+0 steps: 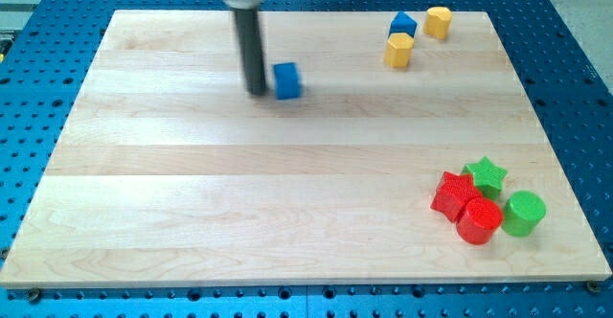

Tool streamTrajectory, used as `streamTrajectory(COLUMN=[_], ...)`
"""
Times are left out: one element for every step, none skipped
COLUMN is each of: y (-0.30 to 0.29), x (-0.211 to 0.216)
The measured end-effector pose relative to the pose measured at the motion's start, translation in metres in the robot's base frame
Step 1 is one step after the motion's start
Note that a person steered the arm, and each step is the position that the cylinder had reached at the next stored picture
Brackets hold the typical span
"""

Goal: Push the red star top right to the red circle

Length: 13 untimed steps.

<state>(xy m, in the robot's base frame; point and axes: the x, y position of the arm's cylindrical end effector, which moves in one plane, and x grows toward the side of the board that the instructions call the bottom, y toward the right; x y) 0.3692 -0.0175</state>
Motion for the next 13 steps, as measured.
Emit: streamTrajectory(y=[0.039, 0.03, 0.128, 0.19, 0.122, 0.093, 0.112, 0.09, 0.091, 0.125, 0.182, 0.226, 0.21], x=[0.002, -0.013, 0.001, 0.012, 0.012, 0.015, 0.035, 0.14, 0.228, 0.249, 0.243, 0.239, 0.208])
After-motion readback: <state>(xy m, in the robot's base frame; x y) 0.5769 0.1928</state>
